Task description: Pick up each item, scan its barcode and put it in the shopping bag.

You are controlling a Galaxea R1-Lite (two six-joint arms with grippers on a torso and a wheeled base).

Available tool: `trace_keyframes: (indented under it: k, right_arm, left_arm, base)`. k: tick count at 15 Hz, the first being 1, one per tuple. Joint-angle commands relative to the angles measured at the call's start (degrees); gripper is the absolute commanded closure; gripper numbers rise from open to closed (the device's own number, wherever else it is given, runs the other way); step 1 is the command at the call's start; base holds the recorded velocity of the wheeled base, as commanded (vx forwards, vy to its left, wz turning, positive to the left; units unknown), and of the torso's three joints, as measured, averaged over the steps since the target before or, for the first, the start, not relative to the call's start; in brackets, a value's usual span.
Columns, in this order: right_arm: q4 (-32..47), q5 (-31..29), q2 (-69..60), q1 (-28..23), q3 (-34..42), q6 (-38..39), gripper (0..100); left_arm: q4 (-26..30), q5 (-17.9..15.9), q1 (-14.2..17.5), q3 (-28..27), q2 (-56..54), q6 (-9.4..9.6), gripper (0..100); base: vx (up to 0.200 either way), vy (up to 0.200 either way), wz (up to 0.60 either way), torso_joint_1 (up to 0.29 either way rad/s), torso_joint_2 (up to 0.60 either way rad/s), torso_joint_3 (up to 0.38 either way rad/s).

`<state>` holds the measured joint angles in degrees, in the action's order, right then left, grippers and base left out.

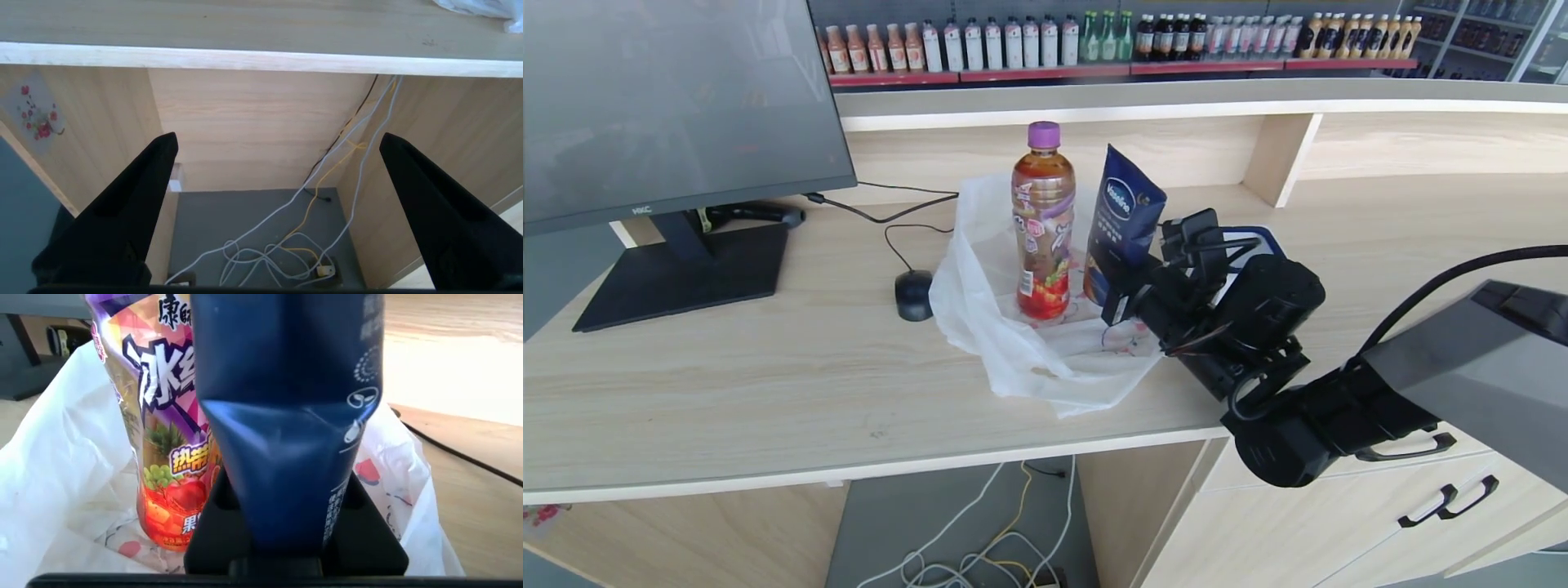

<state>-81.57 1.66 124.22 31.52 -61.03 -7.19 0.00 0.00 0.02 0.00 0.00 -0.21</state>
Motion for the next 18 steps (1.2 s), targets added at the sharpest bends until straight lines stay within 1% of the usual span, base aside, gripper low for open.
trace_keyframes:
  k: [1,18]
  right_arm:
    - [0.53,0.01,0.93,-0.06,0.03,-0.01,100]
    - [0.44,-0.16,1.55,0.12,-0.94,0.16,100]
  left_arm:
    - [0.0,0.0,0.06,0.0,0.0,-0.06,0]
    - [0.0,0.0,0.06,0.0,0.0,-0.06,0]
  base:
    - [0.0,0.0,0.0,0.0,0.0,0.0]
    - [0.0,0.0,0.0,0.0,0.0,0.0]
